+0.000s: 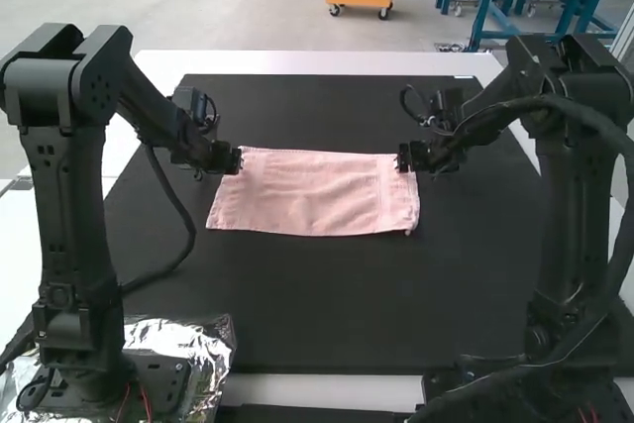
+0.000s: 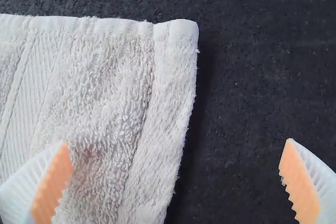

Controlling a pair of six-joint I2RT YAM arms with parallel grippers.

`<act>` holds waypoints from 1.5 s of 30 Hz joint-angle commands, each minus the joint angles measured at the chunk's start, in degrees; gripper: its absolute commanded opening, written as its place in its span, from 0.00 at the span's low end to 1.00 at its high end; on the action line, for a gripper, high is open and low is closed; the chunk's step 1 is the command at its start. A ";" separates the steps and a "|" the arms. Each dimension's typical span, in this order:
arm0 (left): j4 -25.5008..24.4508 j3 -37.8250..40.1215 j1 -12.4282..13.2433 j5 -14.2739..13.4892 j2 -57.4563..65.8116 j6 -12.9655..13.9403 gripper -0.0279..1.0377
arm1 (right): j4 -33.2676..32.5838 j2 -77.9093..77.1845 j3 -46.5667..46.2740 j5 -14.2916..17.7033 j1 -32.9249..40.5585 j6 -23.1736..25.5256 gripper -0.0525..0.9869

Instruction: Fold the towel.

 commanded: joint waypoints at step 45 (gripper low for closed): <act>-5.78 -6.81 5.89 14.48 -15.23 -0.36 0.05 | -8.51 -18.40 -9.60 -12.56 -2.59 1.32 0.03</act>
